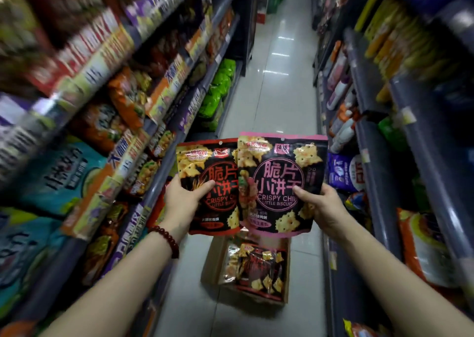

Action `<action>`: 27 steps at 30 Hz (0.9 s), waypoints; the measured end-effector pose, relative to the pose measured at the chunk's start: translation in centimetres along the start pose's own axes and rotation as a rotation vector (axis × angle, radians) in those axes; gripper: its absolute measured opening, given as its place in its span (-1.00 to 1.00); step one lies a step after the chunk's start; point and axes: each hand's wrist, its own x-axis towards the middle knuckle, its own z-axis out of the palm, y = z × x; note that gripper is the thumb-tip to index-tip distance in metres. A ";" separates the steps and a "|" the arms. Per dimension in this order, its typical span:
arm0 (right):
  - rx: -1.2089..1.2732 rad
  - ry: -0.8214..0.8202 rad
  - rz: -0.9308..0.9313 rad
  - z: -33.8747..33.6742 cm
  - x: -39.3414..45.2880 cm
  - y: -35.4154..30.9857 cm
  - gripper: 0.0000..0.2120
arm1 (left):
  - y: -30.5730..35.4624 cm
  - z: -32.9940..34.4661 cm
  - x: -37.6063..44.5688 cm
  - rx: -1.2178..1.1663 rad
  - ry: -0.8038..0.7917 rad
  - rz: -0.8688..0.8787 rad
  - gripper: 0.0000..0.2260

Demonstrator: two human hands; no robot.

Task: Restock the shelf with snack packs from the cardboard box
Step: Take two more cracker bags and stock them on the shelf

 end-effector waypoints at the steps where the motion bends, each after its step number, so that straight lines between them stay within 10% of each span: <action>1: -0.008 -0.024 -0.011 0.8 -0.5 -2.0 -0.39 | 2.1 -0.9 -0.5 -0.018 0.002 0.011 -0.58; 4: -0.028 -0.084 -0.048 3.0 -2.2 -7.6 -0.19 | 8.0 -3.4 -2.5 -0.072 -0.012 0.064 -0.64; 22: -0.103 -0.662 -0.310 17.9 -14.4 -27.5 -0.67 | 25.5 -20.4 -24.5 -0.245 0.497 0.304 -0.77; 27: -0.125 -0.840 -0.353 23.9 -18.5 -28.7 -0.27 | 26.6 -25.3 -31.5 -0.231 0.660 0.350 -0.78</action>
